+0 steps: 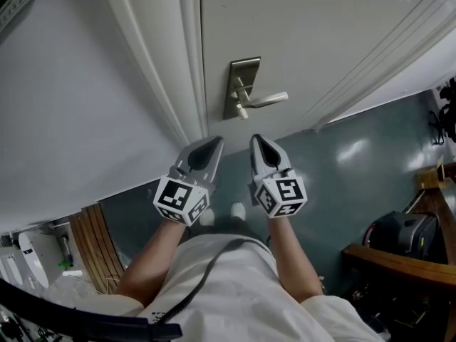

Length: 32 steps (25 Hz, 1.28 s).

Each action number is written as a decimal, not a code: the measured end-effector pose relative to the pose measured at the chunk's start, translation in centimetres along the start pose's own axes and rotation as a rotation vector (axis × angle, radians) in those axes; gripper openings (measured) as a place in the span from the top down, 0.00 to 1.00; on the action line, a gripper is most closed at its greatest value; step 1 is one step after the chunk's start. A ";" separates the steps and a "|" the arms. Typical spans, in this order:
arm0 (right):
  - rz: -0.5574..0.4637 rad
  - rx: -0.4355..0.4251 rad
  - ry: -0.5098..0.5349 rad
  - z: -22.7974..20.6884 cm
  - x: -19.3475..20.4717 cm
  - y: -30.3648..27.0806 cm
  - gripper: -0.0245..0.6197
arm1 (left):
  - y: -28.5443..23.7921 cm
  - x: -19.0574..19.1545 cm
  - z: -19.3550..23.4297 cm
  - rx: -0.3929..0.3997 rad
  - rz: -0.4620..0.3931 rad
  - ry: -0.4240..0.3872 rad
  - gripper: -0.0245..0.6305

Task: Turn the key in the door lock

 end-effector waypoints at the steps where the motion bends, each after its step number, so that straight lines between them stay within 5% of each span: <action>1: 0.011 -0.005 -0.009 -0.3 0.4 -0.4 0.95 | -0.4 0.2 -0.1 -0.008 0.003 -0.001 0.95; 16: 0.137 -0.089 -0.172 -3.1 4.5 -5.5 0.86 | -4.0 2.4 0.4 -0.112 0.054 -0.013 0.95; 25: 0.184 -0.166 -0.474 -3.8 6.4 -8.2 0.70 | -5.2 3.2 0.7 -0.123 0.087 -0.009 0.95; 32: 0.177 -0.253 -0.752 -4.0 6.6 -9.4 0.69 | -5.0 3.2 0.6 -0.135 0.098 -0.012 0.95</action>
Point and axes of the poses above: the fingertips, and each gripper's own axes: y backward along the fingers, z to its left, x out of its underside, the point moved 1 cm from there along y, backward along the fingers, and after that the axes turned 7 degrees about x, right-handed, at the moved point
